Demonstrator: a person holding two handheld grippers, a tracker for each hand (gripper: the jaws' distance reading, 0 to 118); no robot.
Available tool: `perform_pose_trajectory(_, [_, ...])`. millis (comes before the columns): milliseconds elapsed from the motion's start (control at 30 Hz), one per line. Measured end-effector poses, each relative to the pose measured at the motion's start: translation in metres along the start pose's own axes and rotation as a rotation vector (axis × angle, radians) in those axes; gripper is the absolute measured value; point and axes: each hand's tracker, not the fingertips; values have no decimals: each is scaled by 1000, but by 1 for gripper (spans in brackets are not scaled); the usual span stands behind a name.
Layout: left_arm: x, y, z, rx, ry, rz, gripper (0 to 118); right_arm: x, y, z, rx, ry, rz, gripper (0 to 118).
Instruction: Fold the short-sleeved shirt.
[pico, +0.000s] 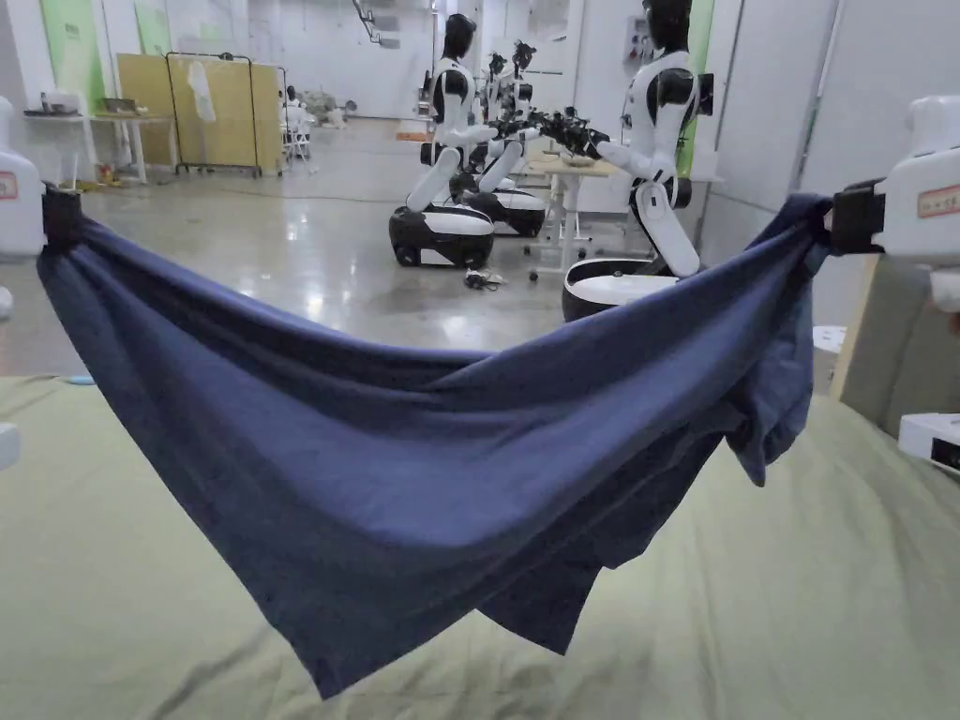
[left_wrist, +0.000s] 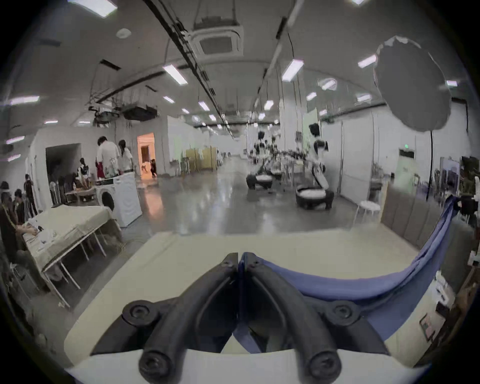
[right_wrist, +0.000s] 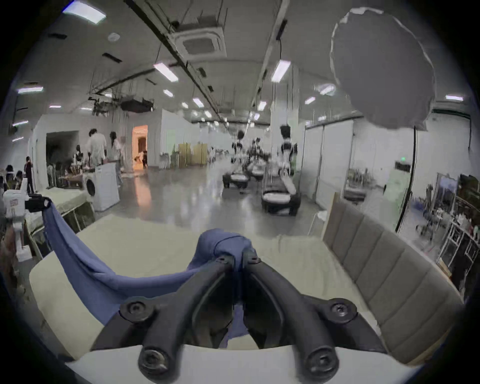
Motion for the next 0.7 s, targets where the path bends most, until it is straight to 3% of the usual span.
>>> perform_pose_trajectory(167, [-2,47,-22,62,39,-10,0,1,57,-18,65,-34,-22,9])
perform_pose_trajectory(333, [-1,50,-57,84,46,-5,0,1,61,-48,66,-65,-29,9])
perform_pose_trajectory(500, [0,-14,-116,-24,35,78,0,7,-1,-98,-26,-81,-69,9])
perform_pose_trajectory(700, [18,-109,-149,-109,59,63,0,8,-105,-139,-103,-126,-148,9])
